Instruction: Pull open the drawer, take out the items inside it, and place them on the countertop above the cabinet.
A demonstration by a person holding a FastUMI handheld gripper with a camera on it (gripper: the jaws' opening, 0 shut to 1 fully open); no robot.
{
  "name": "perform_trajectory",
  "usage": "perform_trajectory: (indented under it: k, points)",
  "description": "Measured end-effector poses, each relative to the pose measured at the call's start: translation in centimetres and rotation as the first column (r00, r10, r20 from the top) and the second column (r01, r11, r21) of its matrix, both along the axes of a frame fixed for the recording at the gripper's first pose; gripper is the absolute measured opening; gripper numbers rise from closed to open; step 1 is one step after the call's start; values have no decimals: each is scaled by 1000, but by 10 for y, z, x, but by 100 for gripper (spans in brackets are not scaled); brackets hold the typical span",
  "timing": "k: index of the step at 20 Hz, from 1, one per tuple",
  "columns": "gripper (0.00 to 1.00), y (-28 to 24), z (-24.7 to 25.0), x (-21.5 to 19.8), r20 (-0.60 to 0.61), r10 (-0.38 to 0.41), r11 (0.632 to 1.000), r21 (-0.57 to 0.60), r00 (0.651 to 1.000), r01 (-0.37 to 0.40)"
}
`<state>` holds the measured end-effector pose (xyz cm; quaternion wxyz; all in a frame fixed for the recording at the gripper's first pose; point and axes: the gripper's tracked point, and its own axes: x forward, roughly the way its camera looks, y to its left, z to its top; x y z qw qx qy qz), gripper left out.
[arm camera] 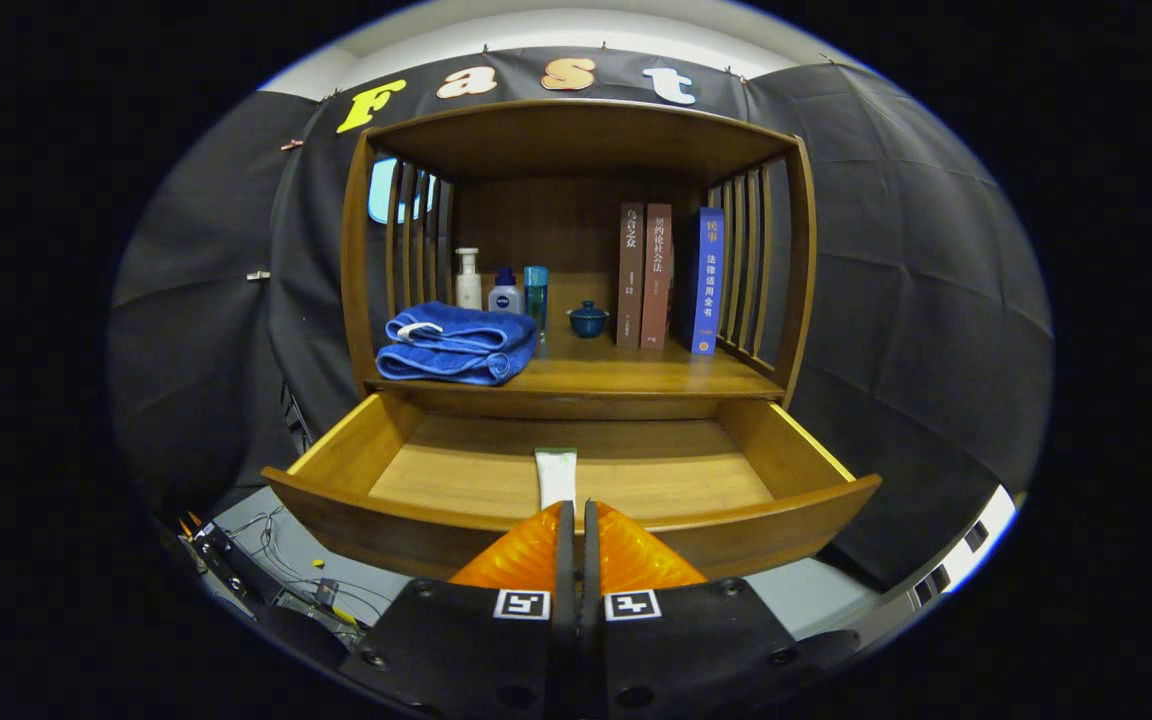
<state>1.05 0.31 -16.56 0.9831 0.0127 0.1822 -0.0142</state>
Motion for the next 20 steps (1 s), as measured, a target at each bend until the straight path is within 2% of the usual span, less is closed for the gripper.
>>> perform_trajectory:
  k: [4, 7, 8, 9, 11, 15, 17, 20]
  points:
    - [6, -4, 18, 30, 9, 4, 1000, 22, 1000, -4]
    - [6, -3, 17, 59, -32, 22, 999, 26, 999, -22]
    - [10, -4, 16, 67, -59, 31, 999, 24, 998, -29]
    - [28, -3, 12, 78, -81, 36, 999, 29, 996, -34]
    - [47, -6, 1, 100, -150, 41, 999, 39, 988, -36]
    - [99, 8, -39, 125, -327, 73, 997, 57, 942, -57]
    - [99, 14, -60, 133, -411, 92, 995, 69, 907, -70]
    - [97, 22, -90, 142, -547, 111, 992, 105, 830, -64]
